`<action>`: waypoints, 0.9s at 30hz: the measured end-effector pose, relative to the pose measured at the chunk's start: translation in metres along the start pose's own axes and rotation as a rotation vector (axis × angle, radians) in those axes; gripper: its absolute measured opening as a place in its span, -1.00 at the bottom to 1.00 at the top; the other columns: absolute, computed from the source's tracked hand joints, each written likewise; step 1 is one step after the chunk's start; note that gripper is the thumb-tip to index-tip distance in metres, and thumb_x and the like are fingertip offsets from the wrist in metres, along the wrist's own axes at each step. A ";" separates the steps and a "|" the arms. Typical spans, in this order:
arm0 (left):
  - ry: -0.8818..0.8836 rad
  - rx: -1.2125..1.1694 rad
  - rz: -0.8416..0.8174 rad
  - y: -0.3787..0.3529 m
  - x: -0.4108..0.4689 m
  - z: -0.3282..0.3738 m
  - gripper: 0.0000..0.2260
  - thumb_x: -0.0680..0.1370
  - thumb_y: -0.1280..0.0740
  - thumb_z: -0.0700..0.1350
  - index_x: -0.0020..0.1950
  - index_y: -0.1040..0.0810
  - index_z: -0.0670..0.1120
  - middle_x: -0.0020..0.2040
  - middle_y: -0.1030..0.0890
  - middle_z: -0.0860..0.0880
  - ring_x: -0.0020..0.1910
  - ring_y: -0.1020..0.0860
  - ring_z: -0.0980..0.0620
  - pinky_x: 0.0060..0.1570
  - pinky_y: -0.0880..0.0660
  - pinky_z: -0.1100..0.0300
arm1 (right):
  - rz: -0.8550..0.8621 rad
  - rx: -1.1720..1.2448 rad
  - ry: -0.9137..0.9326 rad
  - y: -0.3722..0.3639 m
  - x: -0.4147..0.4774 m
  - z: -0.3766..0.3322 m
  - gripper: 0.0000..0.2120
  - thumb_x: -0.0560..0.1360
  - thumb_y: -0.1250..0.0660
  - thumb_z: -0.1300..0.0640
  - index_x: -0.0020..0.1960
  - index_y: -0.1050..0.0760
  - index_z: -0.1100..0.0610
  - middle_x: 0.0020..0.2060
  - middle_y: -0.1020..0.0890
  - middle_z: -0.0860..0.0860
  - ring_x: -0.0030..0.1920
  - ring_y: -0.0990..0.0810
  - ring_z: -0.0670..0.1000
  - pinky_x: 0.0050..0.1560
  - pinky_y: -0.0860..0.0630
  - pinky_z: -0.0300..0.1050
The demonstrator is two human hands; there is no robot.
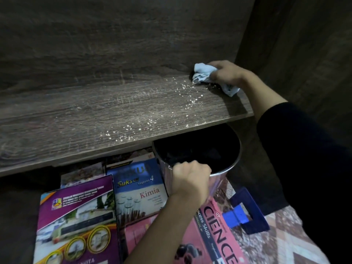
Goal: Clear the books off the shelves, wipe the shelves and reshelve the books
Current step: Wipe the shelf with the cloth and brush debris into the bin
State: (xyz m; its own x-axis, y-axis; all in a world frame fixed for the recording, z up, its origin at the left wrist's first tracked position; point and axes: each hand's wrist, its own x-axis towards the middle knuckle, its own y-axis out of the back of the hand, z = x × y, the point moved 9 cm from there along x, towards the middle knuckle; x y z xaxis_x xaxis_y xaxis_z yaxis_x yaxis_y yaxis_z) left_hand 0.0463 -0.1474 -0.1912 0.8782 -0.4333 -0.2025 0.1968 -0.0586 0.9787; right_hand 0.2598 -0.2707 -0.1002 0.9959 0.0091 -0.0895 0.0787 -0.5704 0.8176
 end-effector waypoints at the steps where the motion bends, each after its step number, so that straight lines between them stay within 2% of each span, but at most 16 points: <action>1: 0.006 0.003 -0.002 0.000 0.000 -0.001 -0.82 0.54 -0.31 -0.17 0.13 -0.54 -0.04 0.06 -0.62 -0.08 0.09 -0.57 -0.13 -0.15 -0.28 0.15 | -0.004 0.009 0.014 -0.003 -0.003 -0.002 -0.59 0.49 -0.22 0.24 0.31 -0.46 -0.01 0.19 -0.54 0.04 0.18 -0.47 0.03 0.18 -0.40 -0.11; 4: 0.009 0.006 -0.002 -0.001 0.000 -0.001 -0.83 0.54 -0.32 -0.17 0.12 -0.54 -0.02 0.06 -0.62 -0.07 0.10 -0.57 -0.13 -0.15 -0.29 0.15 | -0.014 0.045 0.061 -0.011 -0.015 -0.007 -0.61 0.49 -0.22 0.27 0.26 -0.50 -0.01 0.08 -0.54 -0.02 0.09 -0.47 -0.04 -0.07 -0.38 -0.24; 5: 0.008 0.007 0.002 -0.001 0.000 -0.001 -0.83 0.54 -0.32 -0.17 0.12 -0.54 -0.02 0.07 -0.61 -0.07 0.10 -0.57 -0.13 -0.15 -0.29 0.15 | -0.010 0.040 0.068 -0.014 -0.022 -0.009 -0.61 0.48 -0.24 0.25 0.25 -0.51 -0.03 0.06 -0.55 -0.03 0.08 -0.47 -0.04 -0.08 -0.39 -0.23; 8: 0.023 0.012 0.035 0.000 0.001 -0.003 -0.82 0.55 -0.29 -0.16 0.14 -0.54 -0.02 0.09 -0.61 -0.06 0.12 -0.57 -0.12 -0.13 -0.31 0.16 | 0.006 0.035 0.099 -0.022 -0.039 -0.012 -0.60 0.33 -0.27 0.04 0.16 -0.54 -0.15 0.07 -0.61 -0.08 0.15 -0.54 0.02 0.21 -0.43 -0.02; 10: 0.033 0.003 0.055 0.001 0.001 -0.005 -0.80 0.56 -0.27 -0.15 0.17 -0.53 -0.01 0.11 -0.60 -0.06 0.13 -0.57 -0.12 -0.10 -0.35 0.16 | -0.001 0.042 0.115 -0.025 -0.048 -0.010 -0.56 0.28 -0.25 0.02 0.14 -0.53 -0.20 0.06 -0.62 -0.13 0.17 -0.55 0.03 0.27 -0.42 0.05; 12: 0.034 -0.013 0.074 0.001 0.000 -0.006 -0.76 0.57 -0.25 -0.16 0.21 -0.52 0.03 0.11 -0.60 -0.05 0.13 -0.57 -0.12 -0.08 -0.37 0.16 | -0.018 0.044 0.141 -0.029 -0.059 -0.011 -0.59 0.38 -0.28 0.15 0.19 -0.54 -0.13 0.05 -0.62 -0.12 0.13 -0.55 -0.03 0.24 -0.43 -0.05; 14: 0.023 -0.033 0.095 0.001 0.000 -0.006 -0.71 0.57 -0.24 -0.17 0.26 -0.50 0.07 0.10 -0.60 -0.04 0.12 -0.57 -0.12 -0.05 -0.40 0.15 | -0.045 0.108 0.172 -0.027 -0.063 -0.012 -0.59 0.45 -0.26 0.32 0.23 -0.53 0.01 0.04 -0.60 -0.07 0.08 -0.53 -0.08 0.10 -0.42 -0.26; 16: 0.010 -0.037 0.104 0.000 0.000 -0.004 -0.69 0.57 -0.24 -0.17 0.28 -0.48 0.08 0.09 -0.60 -0.04 0.11 -0.57 -0.11 -0.03 -0.42 0.14 | 0.027 0.114 0.193 -0.007 -0.064 -0.014 -0.62 0.50 -0.23 0.33 0.27 -0.50 0.09 0.09 -0.59 0.00 0.09 -0.51 -0.07 -0.01 -0.38 -0.40; 17: 0.007 -0.033 0.106 0.000 0.000 -0.004 -0.69 0.57 -0.24 -0.17 0.28 -0.49 0.07 0.09 -0.61 -0.05 0.11 -0.58 -0.12 -0.03 -0.42 0.14 | 0.109 0.068 0.180 0.007 -0.059 -0.011 -0.63 0.53 -0.23 0.28 0.31 -0.47 0.08 0.15 -0.58 0.04 0.14 -0.51 -0.04 0.01 -0.38 -0.38; 19: 0.000 -0.021 0.110 0.001 0.001 -0.003 -0.70 0.57 -0.24 -0.18 0.27 -0.50 0.06 0.09 -0.61 -0.06 0.11 -0.58 -0.12 -0.07 -0.39 0.15 | 0.225 -0.117 0.071 0.027 -0.048 0.004 -0.58 0.56 -0.22 0.16 0.42 -0.35 0.03 0.25 -0.53 0.11 0.24 -0.48 0.11 0.18 -0.41 -0.13; 21: -0.007 -0.008 0.104 0.001 0.001 -0.001 -0.72 0.56 -0.24 -0.19 0.23 -0.52 0.03 0.09 -0.61 -0.07 0.11 -0.58 -0.14 -0.12 -0.32 0.16 | 0.213 -0.338 -0.067 0.023 -0.041 0.023 -0.56 0.58 -0.20 0.11 0.45 -0.26 0.03 0.31 -0.47 0.17 0.27 -0.44 0.23 0.19 -0.40 0.07; 24: -0.005 0.007 0.096 0.002 0.001 -0.001 -0.77 0.56 -0.23 -0.20 0.17 -0.54 -0.02 0.09 -0.61 -0.08 0.11 -0.57 -0.15 -0.11 -0.34 0.16 | 0.185 -0.404 -0.132 0.005 -0.038 0.033 -0.53 0.57 -0.18 0.07 0.46 -0.23 0.00 0.40 -0.37 0.15 0.35 -0.35 0.26 0.28 -0.32 0.13; 27: 0.000 0.028 0.095 0.003 0.001 -0.002 -0.80 0.56 -0.22 -0.22 0.13 -0.54 -0.04 0.08 -0.61 -0.11 0.11 -0.57 -0.16 -0.13 -0.31 0.15 | 0.183 -0.430 -0.068 -0.005 -0.041 0.022 -0.51 0.58 -0.15 0.07 0.50 -0.18 -0.03 0.46 -0.30 0.10 0.40 -0.26 0.24 0.35 -0.23 0.12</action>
State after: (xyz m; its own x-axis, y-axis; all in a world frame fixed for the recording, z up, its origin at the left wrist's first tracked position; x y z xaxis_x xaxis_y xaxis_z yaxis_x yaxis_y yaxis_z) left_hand 0.0481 -0.1465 -0.1886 0.8925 -0.4377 -0.1086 0.1000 -0.0426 0.9941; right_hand 0.2180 -0.2863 -0.1130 0.9912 -0.1217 0.0527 -0.0727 -0.1656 0.9835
